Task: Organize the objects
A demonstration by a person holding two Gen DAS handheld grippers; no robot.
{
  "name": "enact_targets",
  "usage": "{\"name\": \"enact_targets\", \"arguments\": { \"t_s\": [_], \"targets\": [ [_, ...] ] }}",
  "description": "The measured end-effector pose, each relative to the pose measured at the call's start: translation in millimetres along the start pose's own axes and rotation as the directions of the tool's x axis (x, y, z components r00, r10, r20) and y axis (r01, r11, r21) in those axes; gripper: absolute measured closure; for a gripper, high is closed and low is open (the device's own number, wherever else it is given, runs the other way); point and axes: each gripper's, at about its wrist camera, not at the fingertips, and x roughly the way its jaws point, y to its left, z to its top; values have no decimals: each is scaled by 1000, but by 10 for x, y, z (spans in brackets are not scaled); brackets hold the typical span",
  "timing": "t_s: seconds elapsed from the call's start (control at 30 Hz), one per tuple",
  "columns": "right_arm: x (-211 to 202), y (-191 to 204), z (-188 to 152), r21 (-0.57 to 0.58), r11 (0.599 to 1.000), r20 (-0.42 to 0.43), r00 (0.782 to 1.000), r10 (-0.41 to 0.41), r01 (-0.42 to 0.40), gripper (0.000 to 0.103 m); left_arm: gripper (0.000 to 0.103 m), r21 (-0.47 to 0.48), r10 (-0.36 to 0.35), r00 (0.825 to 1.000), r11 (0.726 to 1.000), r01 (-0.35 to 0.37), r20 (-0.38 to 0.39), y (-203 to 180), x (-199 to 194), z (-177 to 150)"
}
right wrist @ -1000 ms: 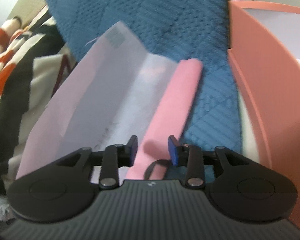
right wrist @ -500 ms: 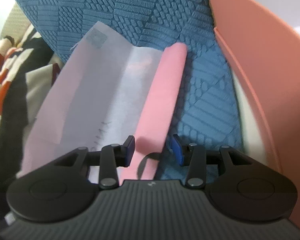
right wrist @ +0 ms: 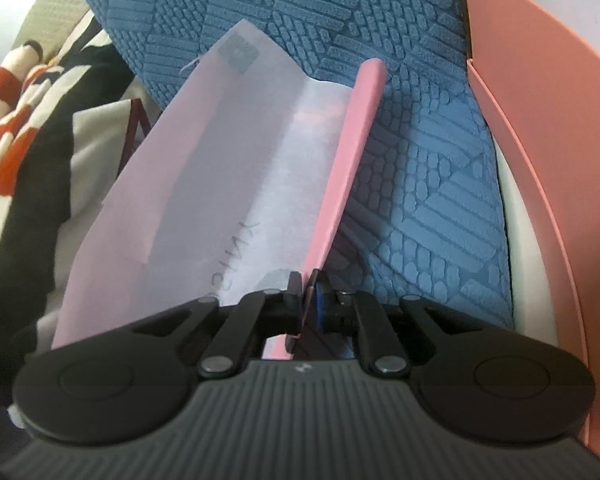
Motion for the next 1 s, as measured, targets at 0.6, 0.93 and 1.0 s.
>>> {"name": "enact_targets", "arguments": {
  "t_s": [0.6, 0.93, 1.0],
  "targets": [
    [-79, -23, -47, 44, 999, -12, 1000, -20, 20, 94, 51, 261, 23, 1000, 965, -20, -9, -474, 172, -115],
    [-203, -163, -54, 53, 997, -13, 998, -61, 62, 92, 82, 332, 56, 998, 942, -58, 13, -592, 239, -175],
    [-212, -165, -47, 56, 997, -4, 998, -60, 60, 91, 85, 278, 37, 999, 960, -39, 11, -512, 222, -120]
  ]
}}
